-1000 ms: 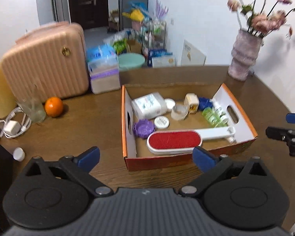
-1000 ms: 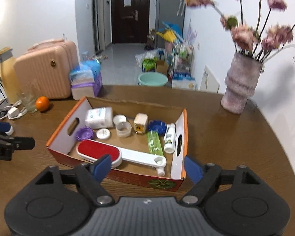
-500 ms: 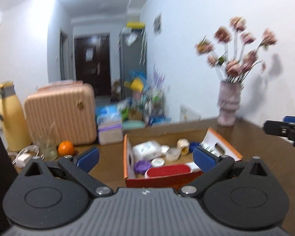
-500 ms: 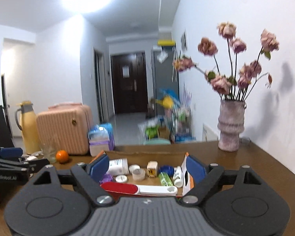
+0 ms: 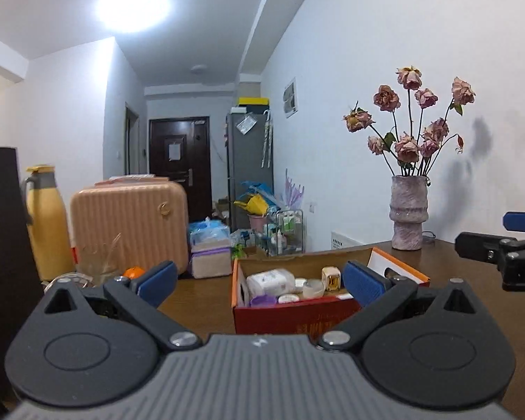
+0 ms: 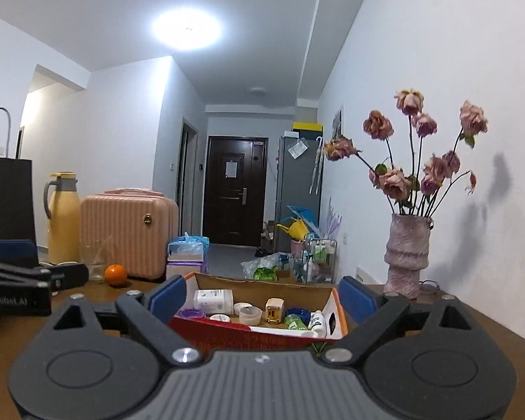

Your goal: Organize rigid objects

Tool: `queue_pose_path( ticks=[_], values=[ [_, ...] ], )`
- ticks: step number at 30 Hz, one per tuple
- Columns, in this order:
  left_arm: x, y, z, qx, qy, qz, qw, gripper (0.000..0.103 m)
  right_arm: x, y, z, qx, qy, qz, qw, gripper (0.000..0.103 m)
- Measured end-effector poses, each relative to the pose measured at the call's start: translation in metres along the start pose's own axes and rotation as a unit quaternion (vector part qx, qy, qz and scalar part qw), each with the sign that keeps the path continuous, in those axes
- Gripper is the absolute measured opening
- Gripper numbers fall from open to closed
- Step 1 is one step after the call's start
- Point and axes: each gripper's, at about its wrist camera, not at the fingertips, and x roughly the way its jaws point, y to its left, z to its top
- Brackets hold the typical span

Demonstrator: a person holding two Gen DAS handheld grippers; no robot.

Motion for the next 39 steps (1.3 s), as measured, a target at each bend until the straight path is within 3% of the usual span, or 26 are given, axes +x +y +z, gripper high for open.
queue_pose_path(
  ticks=[6, 9, 12, 17, 19, 23, 28, 39],
  values=[
    [-0.056, 0.013, -0.013, -0.019, 0.037, -0.012, 0.9991, 0.103, -0.054, 0.007, -0.015, 0.032, 0.046, 0.014, 0.998, 0.094],
    [-0.094, 0.021, -0.026, -0.045, 0.042, -0.016, 0.998, 0.103, -0.086, 0.016, -0.027, 0.021, 0.04, 0.014, 0.999, 0.095],
    [-0.123, 0.018, -0.04, -0.037, 0.062, -0.018, 0.9972, 0.103, -0.116, 0.03, -0.04, -0.012, 0.033, 0.009, 0.999, 0.103],
    [-0.178, 0.006, -0.066, -0.007, 0.034, 0.064, 0.9973, 0.103, -0.16, 0.052, -0.056, 0.0, 0.038, -0.006, 0.999, 0.103],
    [-0.197, 0.004, -0.074, 0.002, 0.031, 0.057, 0.9979, 0.103, -0.179, 0.059, -0.06, 0.008, 0.029, -0.005, 1.0, 0.103],
    [-0.21, 0.003, -0.075, 0.006, 0.041, 0.026, 0.9988, 0.103, -0.207, 0.068, -0.066, 0.031, 0.015, 0.003, 0.999, 0.103],
    [-0.21, 0.002, -0.074, -0.016, 0.039, 0.004, 0.9991, 0.103, -0.209, 0.07, -0.073, 0.035, 0.035, -0.002, 0.999, 0.103],
    [-0.213, 0.0, -0.074, -0.013, 0.032, 0.0, 0.9994, 0.103, -0.211, 0.072, -0.069, 0.027, 0.025, -0.025, 0.999, 0.103]
  ],
)
